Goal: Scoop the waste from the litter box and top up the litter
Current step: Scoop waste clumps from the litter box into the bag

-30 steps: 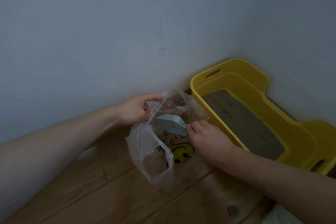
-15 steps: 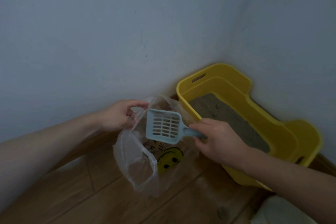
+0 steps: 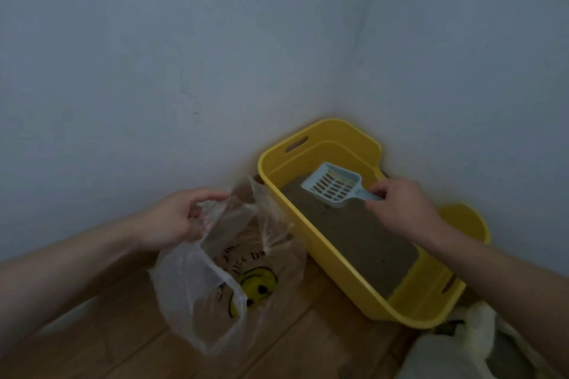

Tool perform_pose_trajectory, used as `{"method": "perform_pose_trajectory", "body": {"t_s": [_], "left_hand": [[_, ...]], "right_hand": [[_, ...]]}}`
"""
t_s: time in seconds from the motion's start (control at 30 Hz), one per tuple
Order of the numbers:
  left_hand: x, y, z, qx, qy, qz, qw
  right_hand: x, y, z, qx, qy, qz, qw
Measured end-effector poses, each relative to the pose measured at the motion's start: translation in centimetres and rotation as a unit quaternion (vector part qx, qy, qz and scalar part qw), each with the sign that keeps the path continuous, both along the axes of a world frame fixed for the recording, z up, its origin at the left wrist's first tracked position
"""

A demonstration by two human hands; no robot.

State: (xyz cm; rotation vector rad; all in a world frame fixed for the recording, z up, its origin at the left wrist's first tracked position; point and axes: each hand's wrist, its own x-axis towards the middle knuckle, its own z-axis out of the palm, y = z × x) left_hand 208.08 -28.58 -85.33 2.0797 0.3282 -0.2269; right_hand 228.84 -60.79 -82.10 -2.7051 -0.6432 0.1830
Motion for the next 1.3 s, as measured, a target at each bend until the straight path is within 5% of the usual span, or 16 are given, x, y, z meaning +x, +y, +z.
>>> {"method": "perform_pose_trajectory", "body": {"t_s": [0.17,0.57,1.3], "left_hand": [[1.8,-1.7,-0.1,-0.042,-0.009,-0.003,0.999],[5.4,-3.2,-0.7,-0.085,-0.053,-0.016,0.995],[6.6,-1.4,-4.0,-0.152,-0.055,0.000,0.987]], "right_hand": [[1.7,-2.0,-2.8,-0.134,0.029,-0.022,0.990],[3.7,-2.5,-6.5,-0.221,0.062,-0.007,0.973],[7.8,6.4,-14.3,-0.054,0.110,0.023,0.992]]}}
